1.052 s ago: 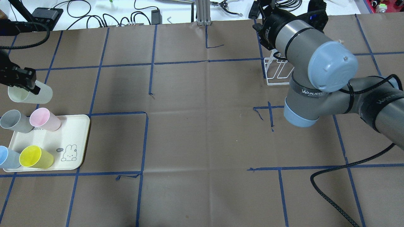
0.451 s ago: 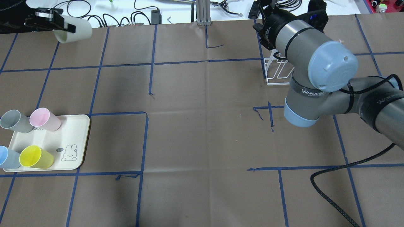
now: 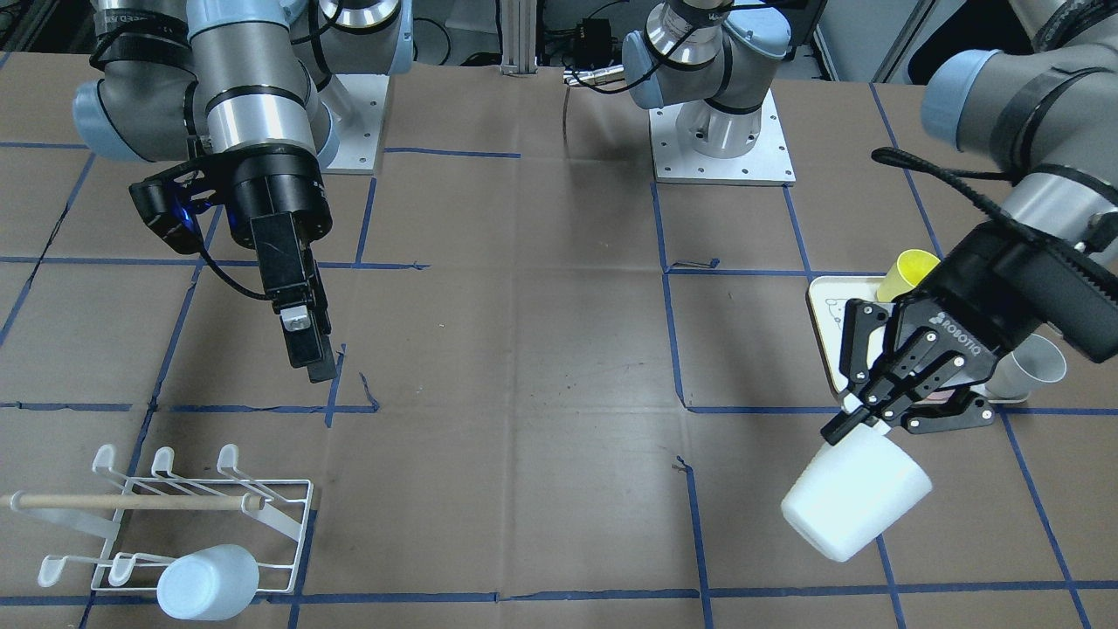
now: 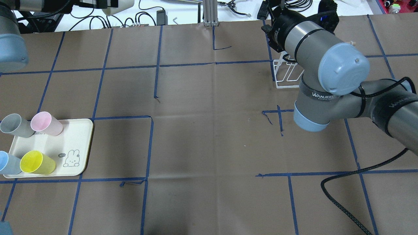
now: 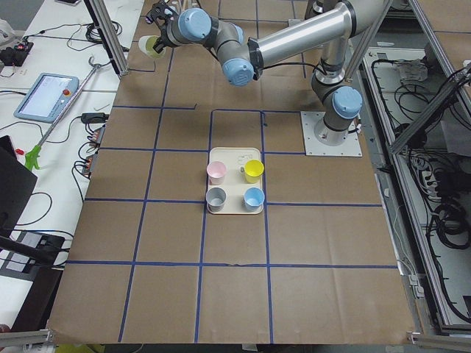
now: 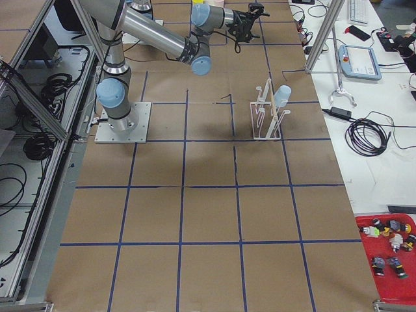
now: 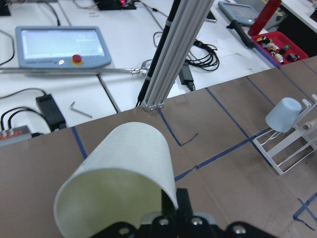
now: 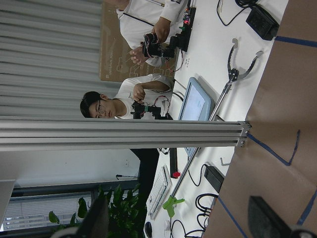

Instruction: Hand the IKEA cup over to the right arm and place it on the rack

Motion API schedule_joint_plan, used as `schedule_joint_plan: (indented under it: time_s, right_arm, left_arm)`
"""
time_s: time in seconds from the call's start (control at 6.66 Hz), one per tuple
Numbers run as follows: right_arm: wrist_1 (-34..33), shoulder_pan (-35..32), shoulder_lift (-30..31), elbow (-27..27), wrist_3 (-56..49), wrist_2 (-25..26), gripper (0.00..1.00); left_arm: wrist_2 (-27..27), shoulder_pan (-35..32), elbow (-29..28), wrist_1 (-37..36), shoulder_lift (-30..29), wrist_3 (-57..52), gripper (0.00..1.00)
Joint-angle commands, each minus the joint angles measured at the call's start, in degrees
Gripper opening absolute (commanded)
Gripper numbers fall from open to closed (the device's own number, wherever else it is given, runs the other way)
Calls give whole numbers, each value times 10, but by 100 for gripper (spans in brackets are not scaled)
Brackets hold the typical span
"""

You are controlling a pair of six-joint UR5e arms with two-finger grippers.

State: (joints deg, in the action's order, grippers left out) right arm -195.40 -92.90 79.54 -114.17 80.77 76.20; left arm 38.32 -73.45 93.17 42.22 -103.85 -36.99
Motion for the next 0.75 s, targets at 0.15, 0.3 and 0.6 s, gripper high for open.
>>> schedule_joint_plan:
  time_s: [0.15, 0.3, 0.6]
  right_arm:
    - [0, 0, 2, -1, 0, -1, 100]
    - [1, 0, 0, -1, 1, 1, 100]
    - [9, -2, -4, -5, 3, -1, 100]
  left_arm:
    - [-124, -25, 120, -284, -43, -5, 0]
    - [-150, -43, 149, -400, -80, -4, 0]
    - [-152, -83, 153, -470, -105, 17, 1]
